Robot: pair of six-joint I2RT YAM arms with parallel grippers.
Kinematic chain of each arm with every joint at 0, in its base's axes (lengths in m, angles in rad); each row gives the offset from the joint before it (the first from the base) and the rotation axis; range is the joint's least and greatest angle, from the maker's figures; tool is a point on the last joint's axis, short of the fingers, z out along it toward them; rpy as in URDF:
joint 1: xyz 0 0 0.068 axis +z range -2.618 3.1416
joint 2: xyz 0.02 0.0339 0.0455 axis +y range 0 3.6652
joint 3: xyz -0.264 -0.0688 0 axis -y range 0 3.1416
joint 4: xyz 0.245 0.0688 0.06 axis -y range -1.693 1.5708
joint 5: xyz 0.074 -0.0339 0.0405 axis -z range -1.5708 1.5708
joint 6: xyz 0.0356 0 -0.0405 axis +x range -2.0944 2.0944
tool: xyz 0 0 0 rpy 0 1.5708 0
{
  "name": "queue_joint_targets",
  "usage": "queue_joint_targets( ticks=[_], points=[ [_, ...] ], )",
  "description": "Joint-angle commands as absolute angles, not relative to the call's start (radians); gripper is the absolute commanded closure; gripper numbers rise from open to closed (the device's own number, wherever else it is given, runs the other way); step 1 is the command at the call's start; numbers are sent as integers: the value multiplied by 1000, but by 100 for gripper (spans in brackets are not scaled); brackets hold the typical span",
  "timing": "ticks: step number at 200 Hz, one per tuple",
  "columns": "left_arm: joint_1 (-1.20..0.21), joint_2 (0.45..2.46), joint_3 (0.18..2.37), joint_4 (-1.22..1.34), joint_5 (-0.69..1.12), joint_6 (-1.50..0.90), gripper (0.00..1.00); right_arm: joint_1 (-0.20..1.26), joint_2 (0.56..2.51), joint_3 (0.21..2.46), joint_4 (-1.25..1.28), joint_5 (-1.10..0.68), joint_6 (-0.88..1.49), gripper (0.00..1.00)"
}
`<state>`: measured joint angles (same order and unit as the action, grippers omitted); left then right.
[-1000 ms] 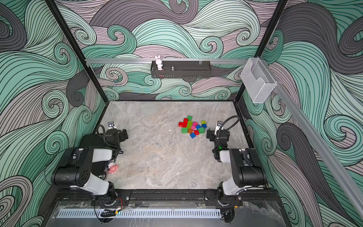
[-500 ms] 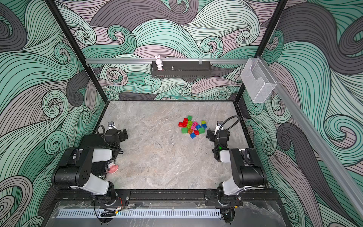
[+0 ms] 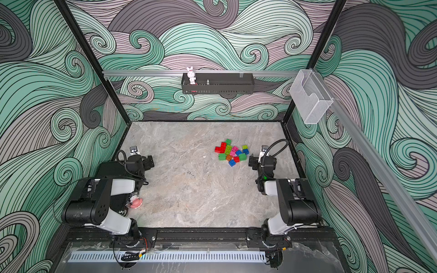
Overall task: Assemble the number 4 with lego
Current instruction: Pick up the lego brick from the center of the board.
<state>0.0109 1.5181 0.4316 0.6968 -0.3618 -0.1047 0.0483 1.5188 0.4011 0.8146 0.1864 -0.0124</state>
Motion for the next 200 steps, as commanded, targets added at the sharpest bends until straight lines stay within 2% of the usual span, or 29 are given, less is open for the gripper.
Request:
queue_joint_targets(
  ticks=[1,17,28,36,46,61,75,93,121,137,170,200],
  points=[
    [2,1481,428,707,-333,-84,1,51,1392,515,530,237,29,1],
    [-16,1459,398,761,-344,-42,1,45,1336,630,311,252,71,1],
    [-51,1411,417,742,-450,-3,1,44,1317,687,234,237,104,1],
    [-62,1319,474,550,-461,-27,1,45,1305,722,176,206,131,1],
    [-62,1252,587,305,-519,-221,1,46,1304,756,121,166,173,1],
    [-71,1229,712,112,-542,-401,1,46,1329,834,-19,117,226,1],
    [-96,1226,821,-33,-505,-509,1,44,1371,930,-173,57,244,2],
    [-141,1221,926,-148,-362,-584,1,46,1431,1034,-396,-19,225,4],
    [-237,1191,956,-202,-178,-683,1,50,1514,1130,-620,-108,187,8],
    [-282,1176,950,-235,-92,-716,1,73,1552,1160,-691,-147,167,9],
    [-315,1164,915,-312,62,-743,1,158,1621,1180,-722,-217,153,20],
    [-316,1163,889,-375,99,-714,1,221,1709,1216,-718,-238,140,17]
  ],
)
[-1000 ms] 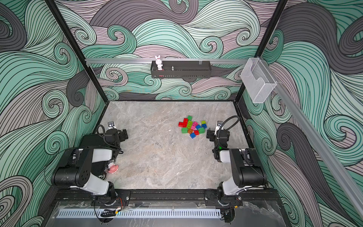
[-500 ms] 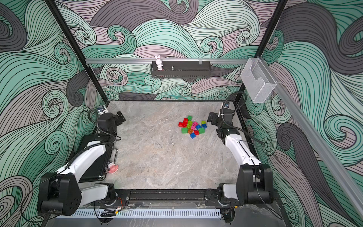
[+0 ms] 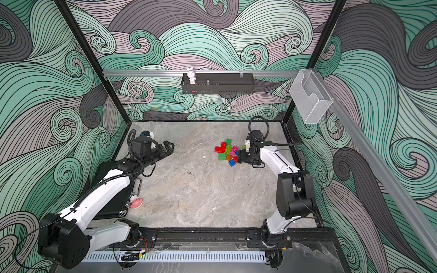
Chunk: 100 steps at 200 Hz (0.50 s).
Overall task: Assemble the number 4 with lego
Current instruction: Pick up the lego brick from the center of the board.
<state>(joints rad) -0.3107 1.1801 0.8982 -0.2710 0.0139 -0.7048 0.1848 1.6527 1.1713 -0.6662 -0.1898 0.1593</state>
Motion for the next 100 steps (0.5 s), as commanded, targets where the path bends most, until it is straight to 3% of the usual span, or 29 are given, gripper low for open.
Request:
queue_joint_targets(
  ticks=[1,100],
  points=[
    [-316,1163,889,-375,100,-713,1,222,1712,1217,-717,-237,141,17],
    [-317,1234,879,-334,123,-729,1,299,1954,1367,-703,-216,114,20]
  ],
)
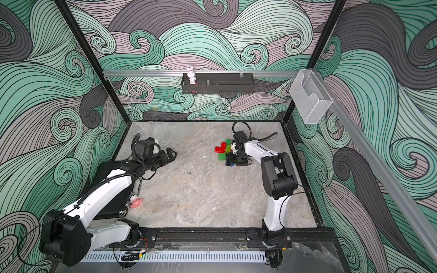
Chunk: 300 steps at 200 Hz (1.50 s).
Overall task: Assemble the number 4 with lego
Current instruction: Pick up the lego brick from the center of the board.
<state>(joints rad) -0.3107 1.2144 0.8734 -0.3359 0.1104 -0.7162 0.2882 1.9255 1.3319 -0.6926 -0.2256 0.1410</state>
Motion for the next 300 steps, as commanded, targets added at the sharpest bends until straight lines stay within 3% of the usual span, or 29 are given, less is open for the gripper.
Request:
queue_joint_targets(
  ticks=[1,67,117,200,243,300],
  points=[
    [-317,1234,879,-334,123,-729,1,300,1955,1369,-703,-216,113,20],
    [-315,1256,879,-340,128,-726,1,377,2002,1430,-714,-213,67,25],
    [-315,1259,875,-346,127,-718,1,383,2008,1452,-726,-74,45,25],
    [-316,1261,876,-358,120,-710,1,400,2136,1600,-825,-160,-59,27],
    [-315,1260,870,-363,120,-713,1,404,2131,1593,-831,-184,-73,38],
    [-316,1264,871,-358,124,-716,2,414,2091,1544,-818,-93,-69,47]
  ],
)
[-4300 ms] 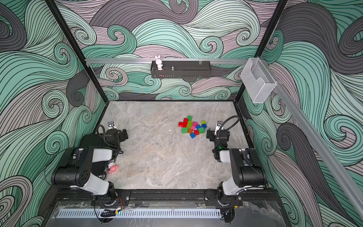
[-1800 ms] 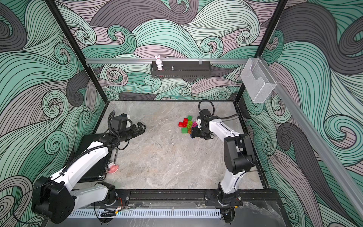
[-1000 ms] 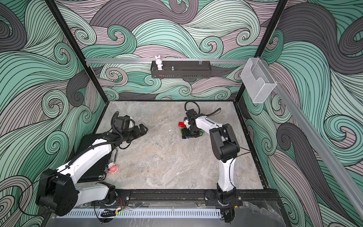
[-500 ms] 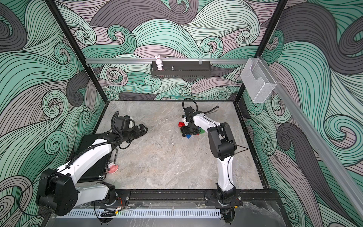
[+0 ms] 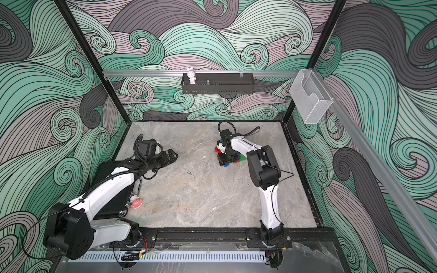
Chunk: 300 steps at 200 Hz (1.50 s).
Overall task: Assemble the number 4 with lego
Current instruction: Pick up the lego brick from the center of the board, then assemble the lego brick with the lego brick.
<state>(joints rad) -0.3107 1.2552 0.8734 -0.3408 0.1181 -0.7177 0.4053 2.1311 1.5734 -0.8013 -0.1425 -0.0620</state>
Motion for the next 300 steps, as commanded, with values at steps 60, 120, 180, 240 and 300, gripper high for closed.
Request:
queue_joint_targets(
  ticks=[60,120,180,240,300],
  points=[
    [-315,1276,875,-354,140,-718,1,423,2069,1542,-798,-66,-66,60],
    [-316,1289,884,-352,160,-716,1,378,1996,1529,-798,-11,-24,66],
    [-315,1299,885,-357,161,-716,1,284,2038,1590,-852,-45,-28,66],
    [-316,1312,882,-357,163,-724,1,268,2078,1620,-882,-84,-51,66],
    [-316,1314,882,-362,166,-724,1,269,2106,1630,-881,-43,-43,66]
  ],
)
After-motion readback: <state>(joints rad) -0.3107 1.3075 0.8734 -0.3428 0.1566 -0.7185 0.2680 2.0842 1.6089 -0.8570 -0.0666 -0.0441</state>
